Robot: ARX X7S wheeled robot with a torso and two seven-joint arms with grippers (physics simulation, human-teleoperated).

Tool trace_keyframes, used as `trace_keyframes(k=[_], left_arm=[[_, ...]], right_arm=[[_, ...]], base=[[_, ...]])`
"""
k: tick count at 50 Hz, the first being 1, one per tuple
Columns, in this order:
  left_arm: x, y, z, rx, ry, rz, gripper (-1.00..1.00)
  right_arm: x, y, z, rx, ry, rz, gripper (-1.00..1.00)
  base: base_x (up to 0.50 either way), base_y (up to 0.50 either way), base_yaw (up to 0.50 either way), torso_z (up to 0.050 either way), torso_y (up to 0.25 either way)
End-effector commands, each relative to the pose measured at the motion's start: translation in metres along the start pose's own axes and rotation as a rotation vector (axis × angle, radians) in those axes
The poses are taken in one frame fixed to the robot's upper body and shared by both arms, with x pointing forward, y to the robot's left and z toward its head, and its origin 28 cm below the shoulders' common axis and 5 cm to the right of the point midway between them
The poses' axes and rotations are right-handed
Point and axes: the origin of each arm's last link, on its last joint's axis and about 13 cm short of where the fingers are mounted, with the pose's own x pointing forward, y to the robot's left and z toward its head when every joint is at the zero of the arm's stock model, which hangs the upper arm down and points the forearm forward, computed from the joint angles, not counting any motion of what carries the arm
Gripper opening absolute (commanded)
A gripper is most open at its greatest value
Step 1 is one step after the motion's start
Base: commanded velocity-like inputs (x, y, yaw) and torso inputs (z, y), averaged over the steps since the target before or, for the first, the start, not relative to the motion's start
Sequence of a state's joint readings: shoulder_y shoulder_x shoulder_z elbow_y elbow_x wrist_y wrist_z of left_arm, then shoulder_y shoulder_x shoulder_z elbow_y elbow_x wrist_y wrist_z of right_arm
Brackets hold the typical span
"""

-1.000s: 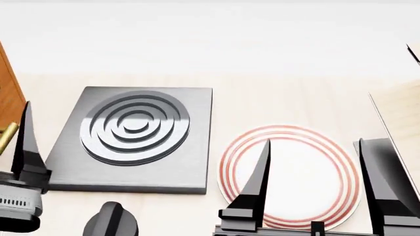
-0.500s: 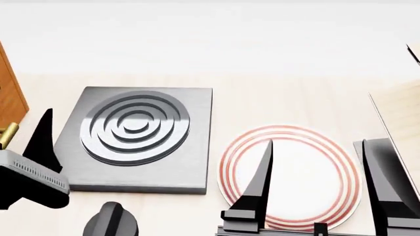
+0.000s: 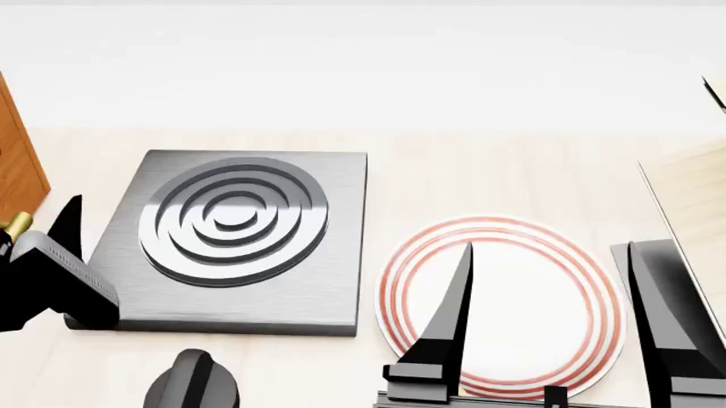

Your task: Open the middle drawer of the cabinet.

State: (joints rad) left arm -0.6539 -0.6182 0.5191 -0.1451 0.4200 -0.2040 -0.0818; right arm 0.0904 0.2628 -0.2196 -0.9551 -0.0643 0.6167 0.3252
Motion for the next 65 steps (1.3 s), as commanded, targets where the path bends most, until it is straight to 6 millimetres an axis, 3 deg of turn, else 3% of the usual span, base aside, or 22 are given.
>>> trace_keyframes(k=[1,27,65], left_arm=[[0.011,-0.002,-0.015,0.035,0.071,-0.029,1.00],[0.026,-0.006,-0.041,0.109,0.153,-0.073,1.00],[0.025,-0.009,-0.061,0.139,0.221,-0.191,1.00]], right_arm=[[-0.002,0.001,-0.006,0.005,0.039,0.015,1.00],[-0.002,0.001,-0.008,0.008,0.044,0.017,1.00],[-0.002,0.002,-0.010,0.007,0.054,0.024,1.00]], base=[[0.00,0.00,0.00,0.000,0.000],[0.00,0.00,0.00,-0.001,0.000],[0.00,0.00,0.00,-0.001,0.000]])
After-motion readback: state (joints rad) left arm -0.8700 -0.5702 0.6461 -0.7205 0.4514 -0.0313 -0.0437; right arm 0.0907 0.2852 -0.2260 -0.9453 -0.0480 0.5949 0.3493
